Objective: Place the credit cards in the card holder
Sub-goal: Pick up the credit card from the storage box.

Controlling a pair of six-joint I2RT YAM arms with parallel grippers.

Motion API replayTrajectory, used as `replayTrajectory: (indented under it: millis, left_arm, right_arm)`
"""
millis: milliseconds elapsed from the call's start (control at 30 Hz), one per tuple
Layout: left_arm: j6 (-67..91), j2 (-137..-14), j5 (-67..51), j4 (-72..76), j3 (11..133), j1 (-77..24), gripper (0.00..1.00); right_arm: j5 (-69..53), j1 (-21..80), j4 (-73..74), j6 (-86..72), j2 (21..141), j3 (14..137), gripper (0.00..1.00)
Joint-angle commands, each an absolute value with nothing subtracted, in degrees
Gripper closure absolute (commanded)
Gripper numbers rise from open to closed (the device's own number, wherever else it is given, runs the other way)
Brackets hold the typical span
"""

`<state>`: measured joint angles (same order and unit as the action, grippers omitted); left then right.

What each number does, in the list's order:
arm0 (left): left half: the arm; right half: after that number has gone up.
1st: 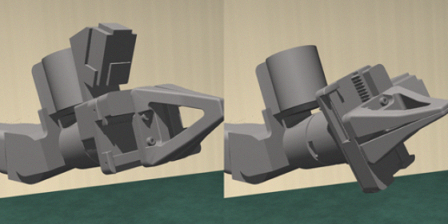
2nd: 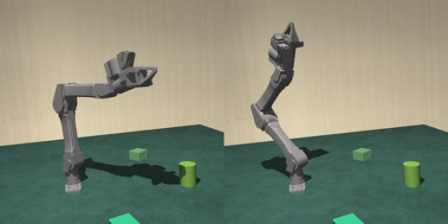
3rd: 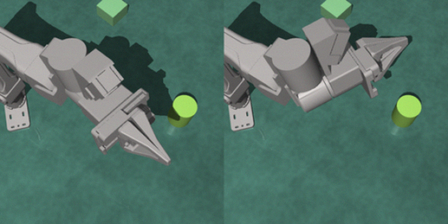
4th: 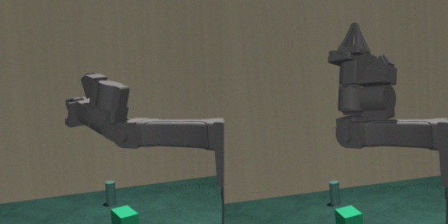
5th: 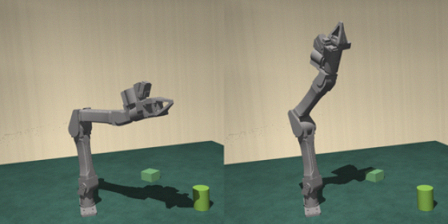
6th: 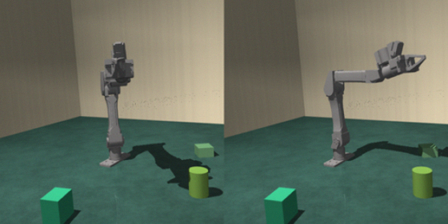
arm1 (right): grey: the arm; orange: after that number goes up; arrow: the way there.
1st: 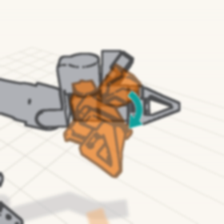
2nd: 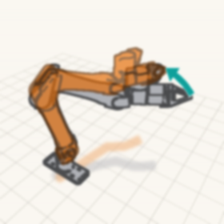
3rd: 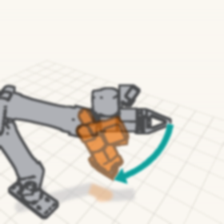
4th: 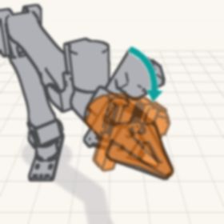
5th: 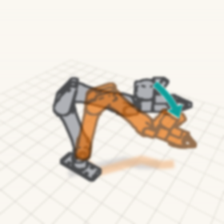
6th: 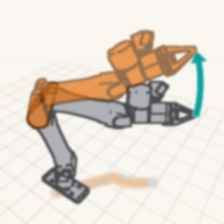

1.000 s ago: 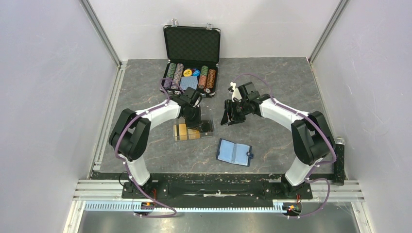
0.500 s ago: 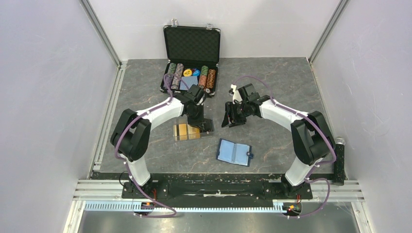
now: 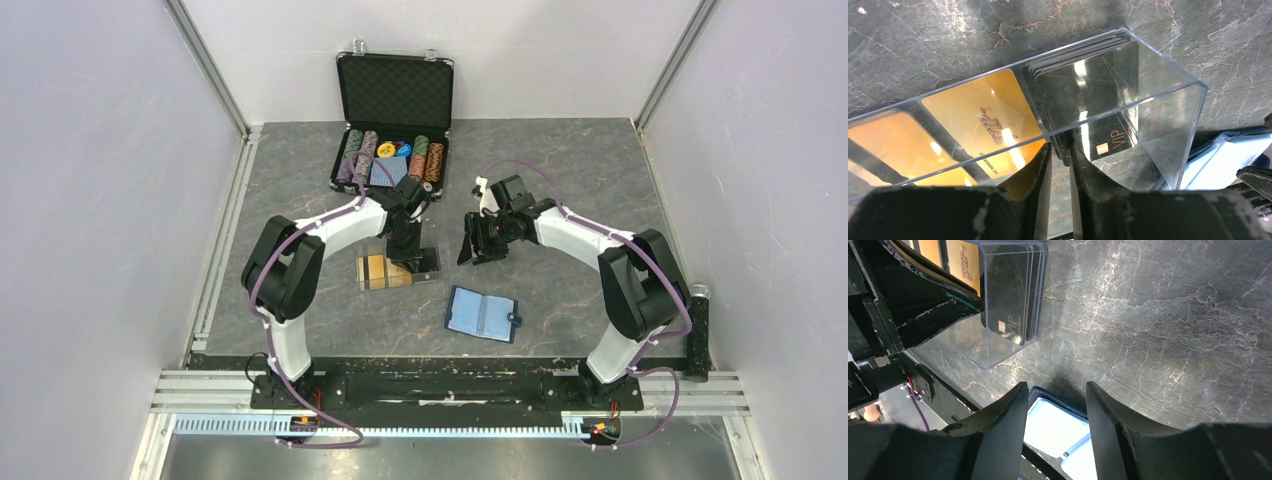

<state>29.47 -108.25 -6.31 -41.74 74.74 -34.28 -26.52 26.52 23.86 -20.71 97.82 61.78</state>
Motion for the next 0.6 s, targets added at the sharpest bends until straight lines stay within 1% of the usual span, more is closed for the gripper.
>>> replayTrajectory:
  millis: [0, 167, 367, 467, 533, 567]
  left_arm:
    - [27.5, -108.2, -6.2, -41.8, 77.0, -34.7, 0.72]
    - [28.5, -108.8, -5.5, -41.6, 77.2, -34.7, 0.63]
    - [28.7, -110.3, -5.0, -41.5, 76.8, -35.3, 0.62]
    - [28.7, -110.8, -5.7, -40.8, 76.8, -35.9, 0.67]
    - [28.8, -110.9, -6.1, -40.5, 77.1, -36.3, 0.79]
    - [28.8, -111.0, -6.1, -40.5, 77.3, -36.6, 0.87]
  right_arm:
    - [-25.8, 26.6, 22.4, -19.9, 95.3, 60.9, 0.51]
    - [-26.1, 26.6, 21.5, -20.3, 95.2, 60.0, 0.51]
    - [-26.3, 26.6, 21.5, -20.1, 95.3, 59.7, 0.51]
    - [-26.2, 26.6, 21.4, -20.1, 95.2, 59.7, 0.51]
    - [-26.1, 26.6, 21.2, -20.2, 95.1, 59.5, 0.51]
    - [-26.2, 26.6, 21.1, -20.3, 95.0, 59.3, 0.51]
